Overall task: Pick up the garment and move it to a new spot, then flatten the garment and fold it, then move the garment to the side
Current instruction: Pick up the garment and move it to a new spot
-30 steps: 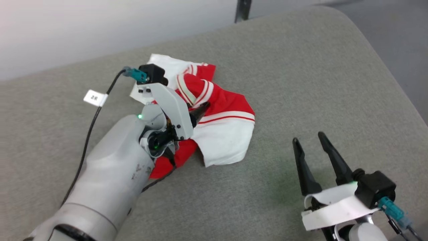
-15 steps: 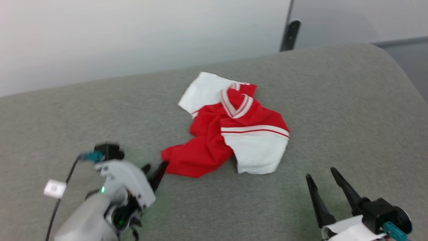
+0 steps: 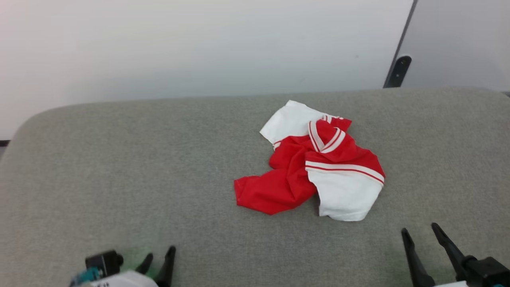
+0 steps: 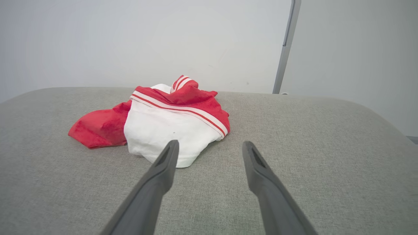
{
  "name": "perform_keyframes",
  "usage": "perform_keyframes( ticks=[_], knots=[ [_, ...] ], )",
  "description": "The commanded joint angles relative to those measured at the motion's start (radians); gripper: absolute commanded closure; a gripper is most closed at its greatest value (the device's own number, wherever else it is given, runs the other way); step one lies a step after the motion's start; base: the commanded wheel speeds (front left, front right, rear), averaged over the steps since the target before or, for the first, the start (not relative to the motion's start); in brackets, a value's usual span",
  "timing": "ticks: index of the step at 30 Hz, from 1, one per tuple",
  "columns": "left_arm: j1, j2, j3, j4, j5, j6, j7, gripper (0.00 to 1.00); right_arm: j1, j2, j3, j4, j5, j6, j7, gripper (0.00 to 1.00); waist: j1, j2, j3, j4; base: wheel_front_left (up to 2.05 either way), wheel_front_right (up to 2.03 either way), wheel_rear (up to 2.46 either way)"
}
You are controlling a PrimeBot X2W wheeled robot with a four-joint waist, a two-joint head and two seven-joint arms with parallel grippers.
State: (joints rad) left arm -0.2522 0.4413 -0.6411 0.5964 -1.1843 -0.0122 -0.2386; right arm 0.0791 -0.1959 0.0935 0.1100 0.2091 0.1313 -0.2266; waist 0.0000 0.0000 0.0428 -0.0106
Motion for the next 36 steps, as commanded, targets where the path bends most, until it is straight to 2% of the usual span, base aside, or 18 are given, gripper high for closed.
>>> perform_keyframes(
  ticks=[1,4,8,9,12,17,21,29,36],
  knots=[
    [0.053,0.009,0.008,-0.046,0.037,0.039,-0.015,0.00,0.024,-0.007,-0.017,-0.012,0.002,-0.001,0.009,0.00,0.0000,0.0000,-0.027,0.025,0.00,0.00,0.00],
    [0.126,0.032,0.039,-0.141,0.119,0.101,-0.026,0.00,0.044,-0.014,-0.037,-0.028,0.006,-0.001,0.022,0.00,0.0000,0.0000,-0.037,0.031,0.00,0.00,0.00],
    [0.243,0.026,0.165,-0.282,0.274,0.157,-0.026,0.00,0.062,-0.023,-0.055,-0.048,0.008,-0.001,0.033,0.00,0.0000,0.0000,-0.044,0.033,0.00,0.00,0.00],
    [0.272,0.029,0.188,-0.313,0.332,0.167,-0.025,0.00,0.064,-0.024,-0.059,-0.053,0.007,-0.001,0.036,0.00,0.0000,0.0000,-0.044,0.031,0.00,0.00,0.00],
    [0.350,-0.012,0.286,-0.399,0.446,0.168,-0.025,0.00,0.070,-0.021,-0.074,-0.065,0.006,-0.001,0.037,0.00,0.0000,0.0000,-0.042,0.030,0.00,0.00,0.00],
    [0.432,-0.062,0.382,-0.516,0.677,0.140,-0.026,0.00,0.069,-0.009,-0.092,-0.089,0.011,-0.001,0.040,0.00,0.0000,0.0000,-0.041,0.029,0.00,0.00,0.00],
    [0.474,-0.104,0.442,-0.581,0.814,0.110,-0.026,0.00,0.071,-0.004,-0.098,-0.107,0.023,-0.001,0.045,0.00,0.0000,0.0000,-0.040,0.027,0.00,0.00,0.00],
    [0.519,-0.190,0.537,-0.578,0.920,0.034,-0.026,0.00,0.077,0.002,-0.088,-0.109,0.024,-0.001,0.049,0.00,0.0000,0.0000,-0.041,0.020,0.00,0.00,0.00],
    [0.521,-0.237,0.593,-0.568,0.973,-0.015,-0.026,0.00,0.079,0.002,-0.090,-0.111,0.023,-0.001,0.050,0.00,0.0000,0.0000,-0.044,0.016,0.00,0.00,0.00]
  ],
)
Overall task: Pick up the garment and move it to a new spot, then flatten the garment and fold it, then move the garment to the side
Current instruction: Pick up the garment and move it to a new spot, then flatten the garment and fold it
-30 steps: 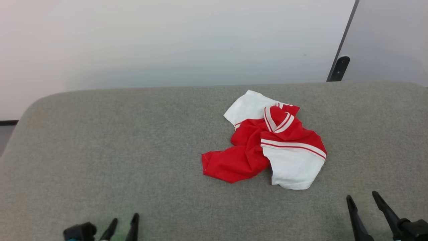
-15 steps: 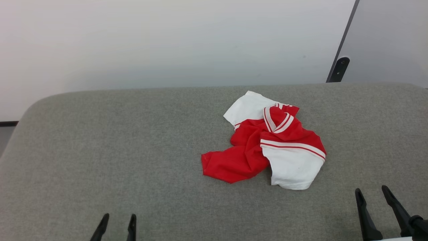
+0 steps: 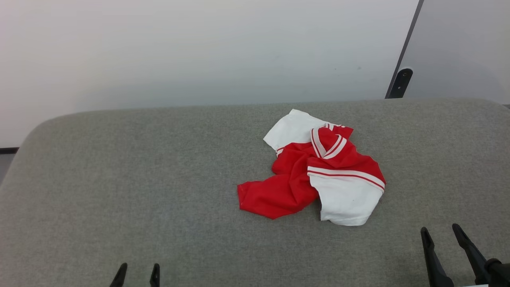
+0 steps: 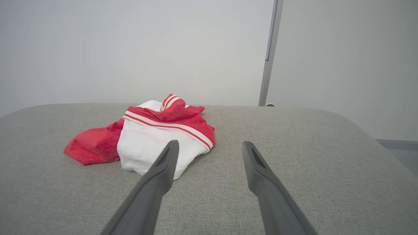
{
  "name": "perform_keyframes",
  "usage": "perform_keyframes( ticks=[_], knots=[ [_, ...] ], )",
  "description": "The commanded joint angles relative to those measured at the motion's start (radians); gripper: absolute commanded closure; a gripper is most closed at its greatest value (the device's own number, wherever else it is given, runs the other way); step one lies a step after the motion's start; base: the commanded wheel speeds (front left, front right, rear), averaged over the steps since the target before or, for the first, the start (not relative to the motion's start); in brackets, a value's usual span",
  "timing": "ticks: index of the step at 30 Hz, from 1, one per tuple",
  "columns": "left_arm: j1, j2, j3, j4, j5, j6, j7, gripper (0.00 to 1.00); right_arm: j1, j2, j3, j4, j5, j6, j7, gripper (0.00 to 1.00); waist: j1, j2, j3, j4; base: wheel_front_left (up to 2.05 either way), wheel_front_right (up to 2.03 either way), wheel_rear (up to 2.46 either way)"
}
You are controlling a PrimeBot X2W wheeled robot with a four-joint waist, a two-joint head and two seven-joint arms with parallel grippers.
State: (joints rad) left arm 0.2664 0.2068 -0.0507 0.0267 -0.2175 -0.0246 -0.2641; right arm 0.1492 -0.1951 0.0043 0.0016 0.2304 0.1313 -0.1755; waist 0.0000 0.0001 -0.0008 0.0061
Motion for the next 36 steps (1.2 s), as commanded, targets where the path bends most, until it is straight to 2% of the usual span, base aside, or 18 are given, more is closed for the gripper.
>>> perform_keyframes(
  ticks=[1,12,17,22,24,28,32,36],
  knots=[
    [0.000,-0.009,0.007,0.001,0.015,-0.011,0.000,0.00,0.007,0.002,0.000,-0.003,0.002,-0.001,-0.001,0.00,0.0000,-0.0001,0.000,-0.002,0.00,0.00,0.00],
    [-0.061,-0.066,0.062,-0.032,0.030,-0.065,0.000,0.00,-0.021,0.015,0.035,-0.002,0.000,-0.001,-0.001,0.00,0.0000,-0.0001,-0.001,-0.042,0.00,0.00,0.00],
    [-0.220,-0.035,0.010,-0.012,0.056,-0.092,0.000,0.00,-0.039,0.032,0.048,0.003,0.003,-0.001,-0.011,0.00,0.0000,-0.0001,0.018,-0.066,0.00,0.00,0.00],
    [-0.601,0.018,-0.093,0.115,-0.001,-0.107,0.041,0.00,-0.096,0.050,0.091,0.019,0.010,-0.001,-0.032,0.00,0.0000,-0.0001,0.100,-0.137,0.00,0.00,0.00],
    [-0.767,0.065,-0.158,0.194,-0.023,-0.106,0.093,0.00,-0.132,0.061,0.107,0.029,0.016,-0.001,-0.044,0.00,0.0000,-0.0001,0.150,-0.175,0.00,0.00,0.00],
    [-1.050,0.122,-0.263,0.392,-0.126,-0.105,0.168,0.00,-0.193,0.081,0.135,0.060,0.018,-0.001,-0.069,0.00,0.0000,-0.0001,0.239,-0.255,0.00,0.00,0.00],
    [-1.227,0.180,-0.387,0.586,-0.224,-0.105,0.259,0.00,-0.246,0.103,0.159,0.097,0.028,-0.001,-0.084,0.00,0.0000,-0.0001,0.294,-0.337,0.00,0.00,0.00],
    [-1.310,0.222,-0.535,0.709,-0.348,-0.105,0.383,0.00,-0.292,0.122,0.180,0.116,0.039,-0.001,-0.089,0.00,0.0000,-0.0001,0.326,-0.400,0.00,0.00,0.00]
  ],
)
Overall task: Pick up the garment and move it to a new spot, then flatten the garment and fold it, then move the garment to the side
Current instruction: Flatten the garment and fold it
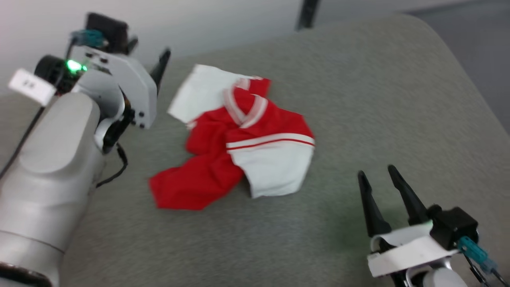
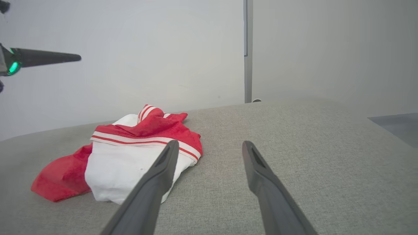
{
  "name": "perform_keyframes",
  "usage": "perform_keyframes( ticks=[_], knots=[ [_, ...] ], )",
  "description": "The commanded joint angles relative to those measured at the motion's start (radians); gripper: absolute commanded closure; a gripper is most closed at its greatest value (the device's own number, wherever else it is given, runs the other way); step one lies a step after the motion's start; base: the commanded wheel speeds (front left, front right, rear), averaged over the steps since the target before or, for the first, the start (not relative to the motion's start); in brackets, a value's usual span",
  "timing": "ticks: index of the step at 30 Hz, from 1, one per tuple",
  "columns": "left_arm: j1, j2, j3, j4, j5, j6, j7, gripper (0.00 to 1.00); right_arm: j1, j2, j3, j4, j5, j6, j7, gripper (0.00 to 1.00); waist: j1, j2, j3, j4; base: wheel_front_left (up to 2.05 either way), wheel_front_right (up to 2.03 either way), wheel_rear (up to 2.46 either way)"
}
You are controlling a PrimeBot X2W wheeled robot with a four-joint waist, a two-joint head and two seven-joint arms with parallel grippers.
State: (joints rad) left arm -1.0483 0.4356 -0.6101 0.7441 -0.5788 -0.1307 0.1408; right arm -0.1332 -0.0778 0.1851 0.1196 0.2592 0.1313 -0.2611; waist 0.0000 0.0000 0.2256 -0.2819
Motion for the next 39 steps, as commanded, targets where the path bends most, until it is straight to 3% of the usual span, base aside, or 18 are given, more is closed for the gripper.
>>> perform_keyframes(
  ticks=[1,6,12,18,25,26,28,32,39],
  knots=[
    [-0.019,0.010,-0.013,0.008,-0.016,0.001,0.013,0.00,-0.020,0.007,0.005,-0.006,0.011,-0.001,-0.004,0.00,0.0000,0.0000,0.110,-0.125,0.00,0.00,0.00],
    [-0.087,0.082,-0.159,0.086,-0.142,0.001,0.211,0.00,-0.056,0.018,0.047,-0.022,0.016,-0.001,-0.005,0.00,0.0000,0.0000,0.151,-0.182,0.00,0.00,0.00],
    [-0.151,0.136,-0.237,0.146,-0.259,0.001,0.393,0.00,-0.077,0.025,0.083,-0.042,0.027,-0.001,-0.005,0.00,0.0000,0.0000,0.197,-0.226,0.00,0.00,0.00],
    [-0.146,0.150,-0.280,0.159,-0.376,0.001,0.520,0.00,-0.064,0.028,0.077,-0.041,0.024,-0.001,-0.005,0.00,0.0000,0.0000,0.205,-0.227,0.00,0.00,0.00],
    [-0.136,0.164,-0.340,0.164,-0.423,0.001,0.576,0.00,-0.084,0.028,0.081,-0.050,0.037,-0.001,-0.005,0.00,0.0000,0.0000,0.211,-0.217,0.00,0.00,0.00],
    [-0.138,0.161,-0.344,0.160,-0.429,0.001,0.575,0.16,-0.086,0.028,0.079,-0.051,0.038,-0.001,-0.005,0.00,0.0000,0.0000,0.212,-0.213,0.00,0.00,0.00],
    [-0.148,0.153,-0.351,0.148,-0.444,0.001,0.553,1.00,-0.087,0.028,0.072,-0.053,0.037,-0.001,-0.005,0.00,0.0000,0.0000,0.214,-0.201,0.00,0.00,0.00],
    [-0.179,0.136,-0.328,0.159,-0.472,0.001,0.466,1.00,-0.082,0.028,0.056,-0.054,0.028,-0.001,-0.005,0.00,0.0000,0.0000,0.199,-0.161,0.00,0.00,0.00],
    [-0.138,0.109,-0.333,0.161,-0.508,0.001,0.338,1.00,-0.042,0.027,0.016,-0.049,-0.008,-0.001,-0.005,0.00,0.0000,0.0000,0.108,-0.024,0.00,0.00,0.00]
  ],
)
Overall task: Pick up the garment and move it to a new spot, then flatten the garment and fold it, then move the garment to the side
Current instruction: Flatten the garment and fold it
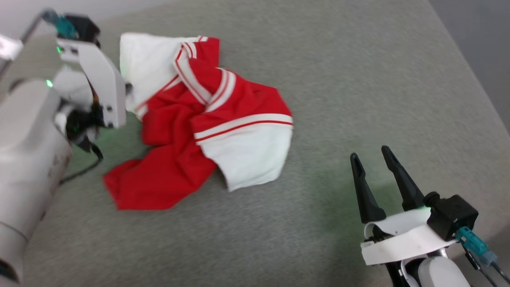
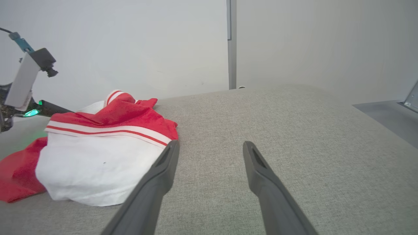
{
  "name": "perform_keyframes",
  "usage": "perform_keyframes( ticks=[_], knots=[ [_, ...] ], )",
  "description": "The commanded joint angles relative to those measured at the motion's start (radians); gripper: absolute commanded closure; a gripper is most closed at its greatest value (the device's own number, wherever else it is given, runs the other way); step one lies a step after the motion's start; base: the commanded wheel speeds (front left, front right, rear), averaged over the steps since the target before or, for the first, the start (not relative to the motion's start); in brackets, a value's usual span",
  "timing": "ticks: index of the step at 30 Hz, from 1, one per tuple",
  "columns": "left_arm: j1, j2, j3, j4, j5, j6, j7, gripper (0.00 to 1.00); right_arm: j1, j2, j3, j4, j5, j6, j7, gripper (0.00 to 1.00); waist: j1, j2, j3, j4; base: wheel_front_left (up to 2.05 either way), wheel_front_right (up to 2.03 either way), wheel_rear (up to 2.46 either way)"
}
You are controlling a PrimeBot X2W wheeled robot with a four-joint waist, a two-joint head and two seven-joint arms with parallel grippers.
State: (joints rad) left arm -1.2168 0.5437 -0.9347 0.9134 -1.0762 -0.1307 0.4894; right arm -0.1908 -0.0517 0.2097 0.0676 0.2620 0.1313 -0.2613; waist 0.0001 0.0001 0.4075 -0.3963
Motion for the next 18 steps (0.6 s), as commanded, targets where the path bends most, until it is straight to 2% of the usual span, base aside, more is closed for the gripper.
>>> perform_keyframes(
  ticks=[1,6,10,13,14,16,18],
  knots=[
    [0.044,0.006,-0.009,-0.014,-0.020,0.001,-0.022,1.00,0.021,0.001,-0.010,0.006,-0.015,-0.001,-0.005,0.00,-0.0001,-0.0001,-0.090,0.113,0.00,0.00,0.00],
    [0.116,0.035,-0.005,-0.025,-0.057,0.001,-0.077,1.00,0.044,-0.017,-0.012,0.015,-0.038,-0.001,-0.005,0.00,-0.0001,-0.0001,-0.154,0.219,0.00,0.00,0.00],
    [0.183,0.058,0.000,-0.025,-0.084,0.002,-0.092,1.00,0.058,-0.032,-0.012,0.021,-0.046,-0.001,-0.005,0.00,-0.0001,-0.0001,-0.193,0.279,0.00,0.00,0.00],
    [0.230,0.072,0.010,-0.039,-0.104,0.012,-0.100,0.93,0.069,-0.039,-0.020,0.026,-0.045,-0.001,-0.005,0.00,-0.0001,-0.0001,-0.217,0.309,0.00,0.00,0.00],
    [0.246,0.078,0.010,-0.046,-0.107,0.017,-0.102,0.93,0.073,-0.040,-0.022,0.028,-0.045,-0.001,-0.005,0.00,-0.0001,-0.0001,-0.224,0.317,0.00,0.00,0.00],
    [0.273,0.094,0.012,-0.069,-0.111,0.024,-0.112,1.00,0.085,-0.042,-0.021,0.029,-0.044,-0.001,-0.005,0.00,-0.0001,-0.0001,-0.235,0.327,0.00,0.00,0.00],
    [0.302,0.108,0.014,-0.091,-0.117,0.038,-0.116,1.00,0.092,-0.045,-0.021,0.030,-0.045,-0.001,-0.005,0.00,-0.0001,-0.0001,-0.244,0.333,0.00,0.00,0.00]
  ],
)
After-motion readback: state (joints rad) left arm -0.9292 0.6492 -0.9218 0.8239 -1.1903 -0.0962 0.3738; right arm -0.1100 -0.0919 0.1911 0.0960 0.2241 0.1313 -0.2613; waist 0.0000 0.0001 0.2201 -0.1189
